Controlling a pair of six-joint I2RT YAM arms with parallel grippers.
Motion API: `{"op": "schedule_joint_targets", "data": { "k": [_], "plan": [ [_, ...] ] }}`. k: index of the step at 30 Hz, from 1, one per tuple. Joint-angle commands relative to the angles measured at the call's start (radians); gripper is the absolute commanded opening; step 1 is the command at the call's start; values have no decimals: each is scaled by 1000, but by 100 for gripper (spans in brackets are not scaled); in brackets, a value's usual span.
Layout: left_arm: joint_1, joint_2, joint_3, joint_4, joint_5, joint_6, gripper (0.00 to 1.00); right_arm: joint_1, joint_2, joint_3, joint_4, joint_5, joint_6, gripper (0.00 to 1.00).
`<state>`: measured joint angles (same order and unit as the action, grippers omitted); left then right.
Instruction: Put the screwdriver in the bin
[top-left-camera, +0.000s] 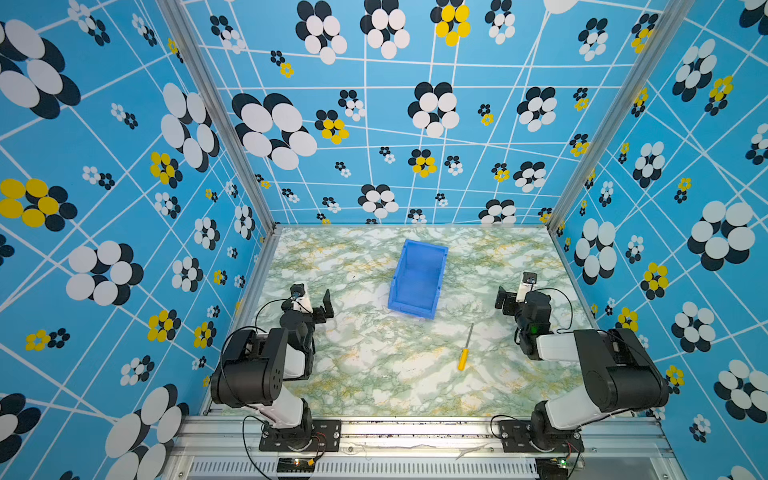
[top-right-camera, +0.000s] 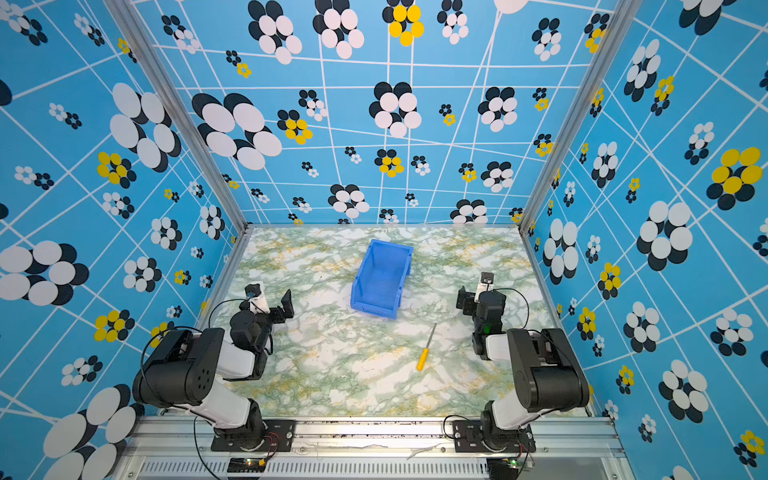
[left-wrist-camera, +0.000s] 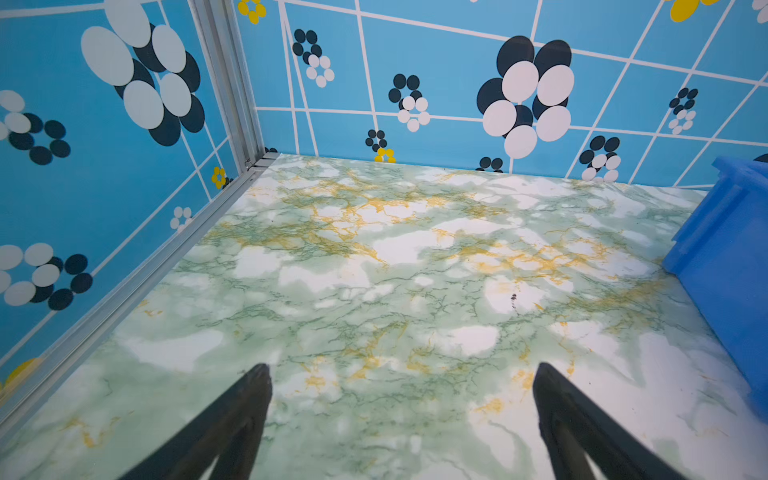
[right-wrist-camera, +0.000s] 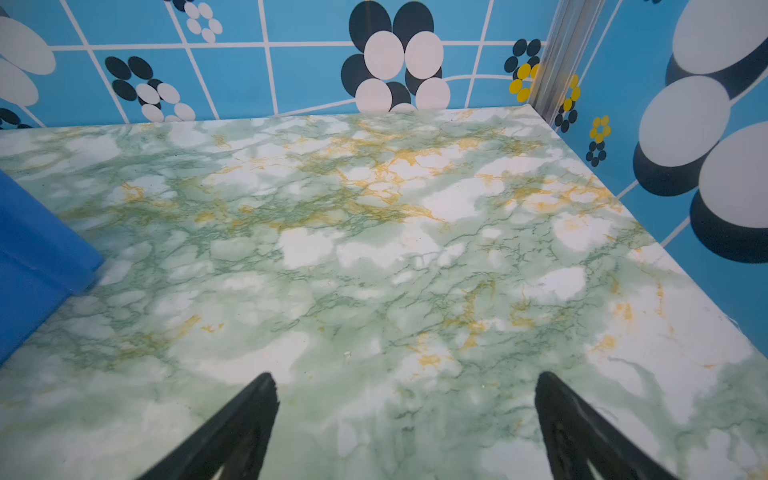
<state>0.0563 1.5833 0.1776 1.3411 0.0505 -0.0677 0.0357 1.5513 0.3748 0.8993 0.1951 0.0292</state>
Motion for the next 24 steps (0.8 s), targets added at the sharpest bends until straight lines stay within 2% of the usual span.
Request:
{"op": "schedule_joint_targets", "data": {
  "k": [1,24],
  "plan": [
    [-6,18,-12,40,-18,-11,99,-5,-7,15,-6,-16,-2,99],
    [-4,21,-18,53,-27,-14,99,-6,-8,13,-7,-14,-3,99]
  ]
}}
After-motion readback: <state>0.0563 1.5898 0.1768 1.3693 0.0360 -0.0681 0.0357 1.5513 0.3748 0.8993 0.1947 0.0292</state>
